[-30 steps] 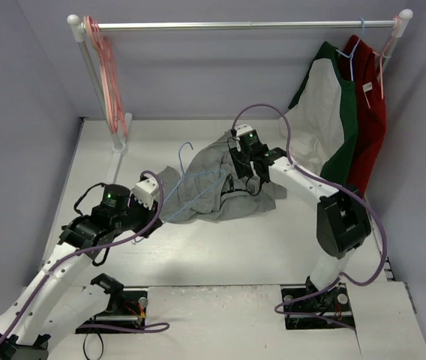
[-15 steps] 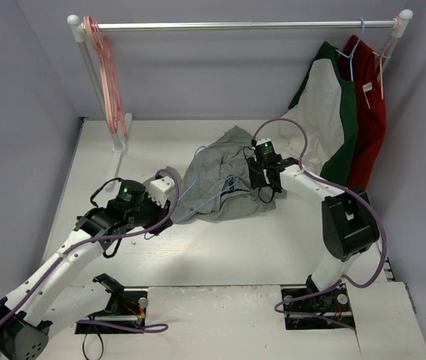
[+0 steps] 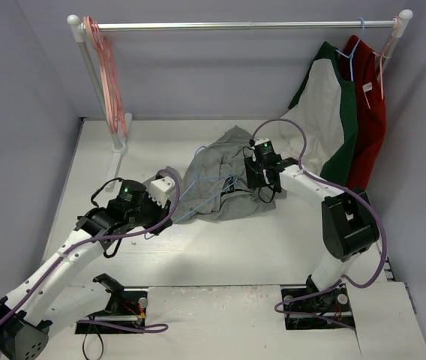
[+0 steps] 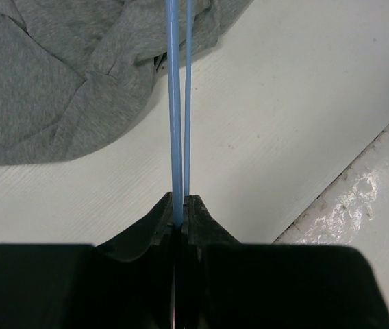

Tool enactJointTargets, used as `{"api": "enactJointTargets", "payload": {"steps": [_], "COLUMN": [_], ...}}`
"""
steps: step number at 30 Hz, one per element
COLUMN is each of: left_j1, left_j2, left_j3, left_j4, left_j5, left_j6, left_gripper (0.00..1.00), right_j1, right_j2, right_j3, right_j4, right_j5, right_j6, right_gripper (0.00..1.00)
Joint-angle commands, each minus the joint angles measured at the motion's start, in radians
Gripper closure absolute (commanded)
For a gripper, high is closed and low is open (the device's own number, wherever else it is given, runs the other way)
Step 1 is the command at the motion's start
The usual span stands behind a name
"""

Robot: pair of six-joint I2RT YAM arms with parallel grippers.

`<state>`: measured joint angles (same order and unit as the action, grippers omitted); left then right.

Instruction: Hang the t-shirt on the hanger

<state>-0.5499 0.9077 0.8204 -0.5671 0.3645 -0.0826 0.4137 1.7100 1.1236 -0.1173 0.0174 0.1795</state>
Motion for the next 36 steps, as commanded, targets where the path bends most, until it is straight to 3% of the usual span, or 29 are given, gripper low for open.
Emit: {"api": "enactJointTargets", "payload": {"steps": [1,7,18,36], "left_j1": [-0.005,-0.005,-0.007,-0.054], "left_j2": [0.005,0.013,0.022,0.065], "left_j3": [0.031,0.031,0.026,0.006], "left_j4": [0.072,0.078,0.101,0.191], "left_j5": [-0.004,0.002,0.028,0.053], "left_j6": [0.018,0.023,0.027,0.050], "left_gripper": [1.00,1.00,1.00,1.00], "right_j1": [0.004,0.004,-0.006,-0.001], "right_j2": [-0.013,-0.010,0.005,-0.107], "right_j3": [0.027,-0.001,0.007,0.143], "right_j4": [-0.001,-0.005,0.005,-0.114], "right_j5": [-0.002,0.003,-0.008,-0.108], "right_j6": [0.003,0.000,-0.032,-0.126], "right_gripper": [0.57,0.64,1.00,0.99]}}
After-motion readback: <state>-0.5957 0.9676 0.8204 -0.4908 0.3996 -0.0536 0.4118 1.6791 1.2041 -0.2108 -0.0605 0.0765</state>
